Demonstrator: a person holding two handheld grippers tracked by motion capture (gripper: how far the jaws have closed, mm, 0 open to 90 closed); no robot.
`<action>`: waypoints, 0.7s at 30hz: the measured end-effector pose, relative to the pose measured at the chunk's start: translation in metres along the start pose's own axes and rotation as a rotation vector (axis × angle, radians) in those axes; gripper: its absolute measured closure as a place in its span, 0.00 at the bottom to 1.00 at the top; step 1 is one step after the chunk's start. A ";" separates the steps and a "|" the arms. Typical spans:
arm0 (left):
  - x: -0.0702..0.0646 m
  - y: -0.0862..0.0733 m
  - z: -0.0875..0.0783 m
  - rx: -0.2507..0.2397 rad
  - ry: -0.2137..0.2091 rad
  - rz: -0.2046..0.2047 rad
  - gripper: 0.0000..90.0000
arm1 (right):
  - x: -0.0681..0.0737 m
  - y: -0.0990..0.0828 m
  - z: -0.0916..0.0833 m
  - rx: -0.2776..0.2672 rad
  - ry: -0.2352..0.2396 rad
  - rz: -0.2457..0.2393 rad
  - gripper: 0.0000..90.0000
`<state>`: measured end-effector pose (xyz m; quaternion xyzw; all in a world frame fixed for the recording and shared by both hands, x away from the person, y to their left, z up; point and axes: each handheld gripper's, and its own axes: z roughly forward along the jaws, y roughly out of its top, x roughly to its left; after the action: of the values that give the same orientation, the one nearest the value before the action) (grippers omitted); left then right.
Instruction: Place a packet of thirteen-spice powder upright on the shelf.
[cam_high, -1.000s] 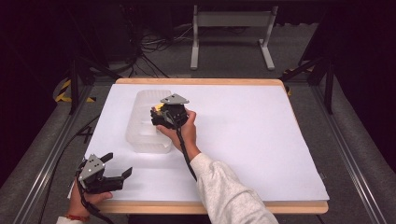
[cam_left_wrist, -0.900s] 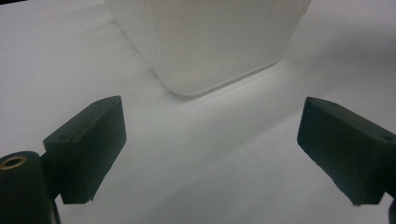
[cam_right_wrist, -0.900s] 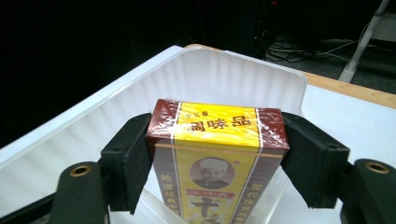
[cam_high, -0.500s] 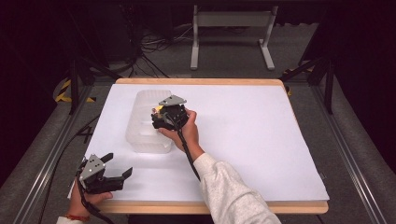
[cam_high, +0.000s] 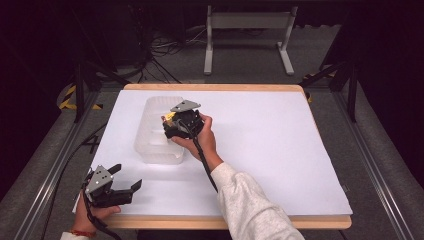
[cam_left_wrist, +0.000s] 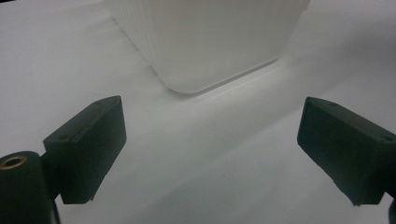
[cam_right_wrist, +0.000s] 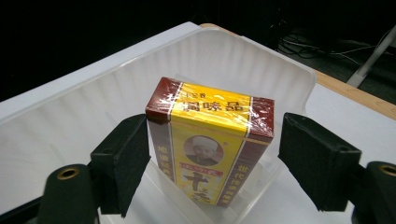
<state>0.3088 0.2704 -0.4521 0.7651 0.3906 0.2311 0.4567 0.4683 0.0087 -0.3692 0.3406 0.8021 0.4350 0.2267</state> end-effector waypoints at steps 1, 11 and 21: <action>0.000 0.000 0.000 0.000 0.000 0.000 0.10 | 0.000 0.000 -0.001 0.000 -0.004 -0.003 0.28; 0.001 -0.001 0.000 0.004 0.004 0.005 0.10 | -0.009 -0.003 -0.014 0.004 -0.016 -0.028 0.28; -0.001 0.000 0.000 0.006 0.008 0.006 0.10 | -0.013 -0.006 -0.033 0.003 -0.034 -0.082 0.31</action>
<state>0.3080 0.2697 -0.4521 0.7666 0.3909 0.2346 0.4522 0.4535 -0.0212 -0.3566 0.3152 0.8120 0.4183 0.2574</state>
